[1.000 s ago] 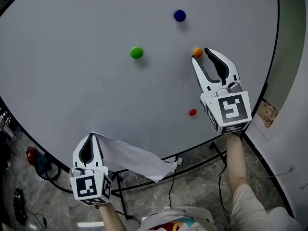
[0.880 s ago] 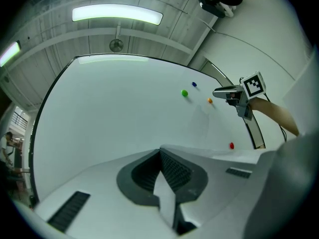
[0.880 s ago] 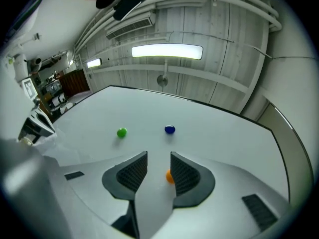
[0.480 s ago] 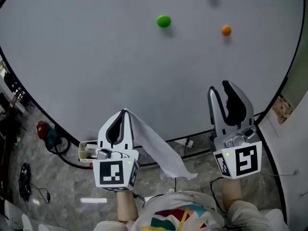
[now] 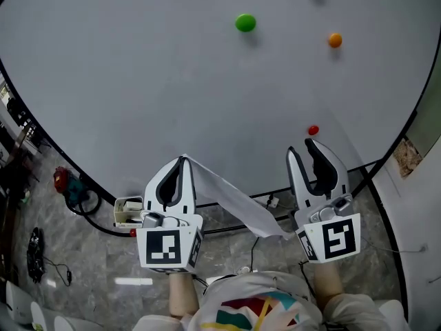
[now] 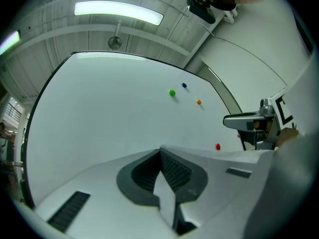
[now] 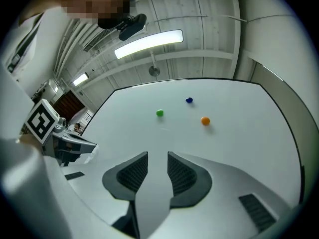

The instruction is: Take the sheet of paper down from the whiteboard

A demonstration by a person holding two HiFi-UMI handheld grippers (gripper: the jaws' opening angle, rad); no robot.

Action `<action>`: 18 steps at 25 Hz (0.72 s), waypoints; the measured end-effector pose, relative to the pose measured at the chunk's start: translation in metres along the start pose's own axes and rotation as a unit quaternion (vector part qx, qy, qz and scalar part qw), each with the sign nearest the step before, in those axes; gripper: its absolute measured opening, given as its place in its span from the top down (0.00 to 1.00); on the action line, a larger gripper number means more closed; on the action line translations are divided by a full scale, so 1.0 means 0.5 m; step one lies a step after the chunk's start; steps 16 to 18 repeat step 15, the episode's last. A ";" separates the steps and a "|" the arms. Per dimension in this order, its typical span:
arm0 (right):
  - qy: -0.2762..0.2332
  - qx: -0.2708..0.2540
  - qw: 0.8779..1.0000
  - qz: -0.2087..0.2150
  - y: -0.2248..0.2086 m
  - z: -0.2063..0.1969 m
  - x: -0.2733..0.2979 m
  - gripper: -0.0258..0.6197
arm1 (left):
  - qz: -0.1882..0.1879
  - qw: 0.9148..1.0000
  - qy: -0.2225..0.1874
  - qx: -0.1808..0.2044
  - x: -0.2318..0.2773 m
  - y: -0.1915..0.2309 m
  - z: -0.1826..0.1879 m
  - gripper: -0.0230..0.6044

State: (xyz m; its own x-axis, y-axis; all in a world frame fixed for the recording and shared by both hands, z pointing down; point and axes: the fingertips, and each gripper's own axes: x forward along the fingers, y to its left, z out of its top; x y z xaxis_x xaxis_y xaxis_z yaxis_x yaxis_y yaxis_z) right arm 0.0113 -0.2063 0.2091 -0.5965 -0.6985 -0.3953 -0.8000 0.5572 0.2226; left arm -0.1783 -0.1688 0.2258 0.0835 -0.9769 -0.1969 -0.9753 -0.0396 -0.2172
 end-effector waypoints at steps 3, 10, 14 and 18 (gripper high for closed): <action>0.002 -0.007 1.000 -0.001 0.006 0.000 0.001 0.76 | 0.003 1.000 0.005 -0.004 -0.002 0.005 -0.005 0.89; 0.014 -0.010 1.000 -0.009 0.000 -0.016 0.007 0.76 | -0.009 1.000 -0.004 -0.016 0.010 0.004 -0.006 0.89; 0.019 -0.011 1.000 -0.012 -0.023 -0.036 0.001 0.76 | -0.013 1.000 0.002 -0.013 0.027 -0.019 -0.019 0.89; 0.020 -0.012 1.000 -0.013 -0.029 -0.041 0.000 0.76 | -0.016 1.000 -0.002 -0.015 0.031 -0.026 -0.020 0.89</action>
